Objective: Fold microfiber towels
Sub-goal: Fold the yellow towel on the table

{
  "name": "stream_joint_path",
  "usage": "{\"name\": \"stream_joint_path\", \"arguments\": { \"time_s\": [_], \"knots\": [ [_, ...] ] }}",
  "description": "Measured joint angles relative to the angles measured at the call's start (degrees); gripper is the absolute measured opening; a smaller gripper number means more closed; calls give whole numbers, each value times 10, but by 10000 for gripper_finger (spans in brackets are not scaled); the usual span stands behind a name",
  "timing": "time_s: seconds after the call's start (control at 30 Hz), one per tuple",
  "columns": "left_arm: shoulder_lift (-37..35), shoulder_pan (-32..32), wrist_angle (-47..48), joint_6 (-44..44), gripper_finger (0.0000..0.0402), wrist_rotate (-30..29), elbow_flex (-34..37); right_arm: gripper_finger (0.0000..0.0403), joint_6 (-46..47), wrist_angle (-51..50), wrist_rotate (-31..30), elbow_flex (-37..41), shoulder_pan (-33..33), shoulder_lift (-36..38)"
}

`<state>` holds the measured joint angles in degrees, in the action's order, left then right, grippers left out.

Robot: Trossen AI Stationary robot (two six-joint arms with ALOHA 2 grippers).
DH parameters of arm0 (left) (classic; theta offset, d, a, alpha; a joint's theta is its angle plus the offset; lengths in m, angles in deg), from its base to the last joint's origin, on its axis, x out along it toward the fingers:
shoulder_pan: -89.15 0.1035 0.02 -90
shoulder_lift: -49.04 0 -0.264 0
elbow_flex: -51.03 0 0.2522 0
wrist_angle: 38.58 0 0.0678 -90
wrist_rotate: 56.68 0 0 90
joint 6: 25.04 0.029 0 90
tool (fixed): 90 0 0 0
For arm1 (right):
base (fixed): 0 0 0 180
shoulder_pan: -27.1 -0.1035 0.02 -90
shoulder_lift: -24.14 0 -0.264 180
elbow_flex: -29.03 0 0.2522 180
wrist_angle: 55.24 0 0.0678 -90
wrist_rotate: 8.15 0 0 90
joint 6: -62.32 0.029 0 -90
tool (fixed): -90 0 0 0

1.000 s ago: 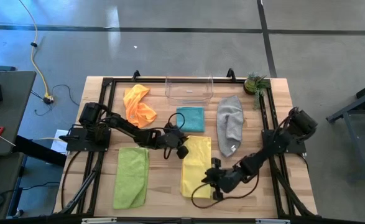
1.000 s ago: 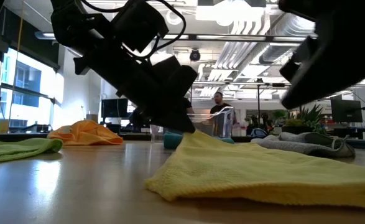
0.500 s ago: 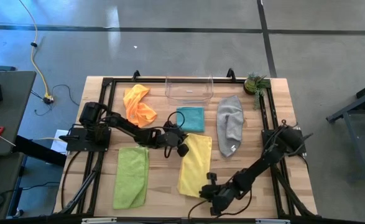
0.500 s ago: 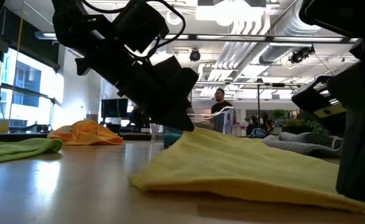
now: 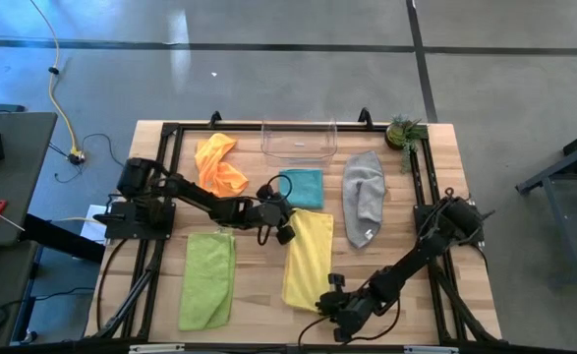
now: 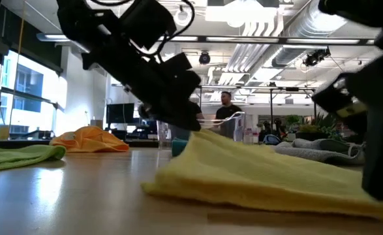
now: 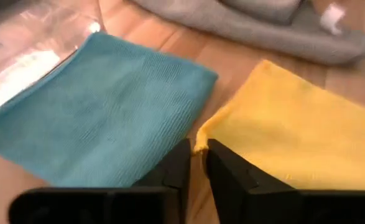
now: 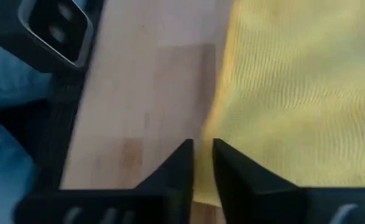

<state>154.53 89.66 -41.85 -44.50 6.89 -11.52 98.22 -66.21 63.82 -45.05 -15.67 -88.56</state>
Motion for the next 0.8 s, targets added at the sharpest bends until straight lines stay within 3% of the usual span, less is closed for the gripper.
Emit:
{"name": "stream_joint_path", "arguments": {
  "time_s": [0.27,0.43,0.57,0.8],
  "knots": [
    [-74,-41,110,49,123,5,0,149,-4,-31,-38,0,0,39],
    [-97,-96,120,104,123,47,27,167,-14,-40,-43,0,0,45],
    [-84,-141,25,127,89,120,49,138,-21,-72,-77,0,2,46],
    [-29,-213,-42,162,7,143,35,15,-42,-119,-135,1,68,46]
  ]
}}
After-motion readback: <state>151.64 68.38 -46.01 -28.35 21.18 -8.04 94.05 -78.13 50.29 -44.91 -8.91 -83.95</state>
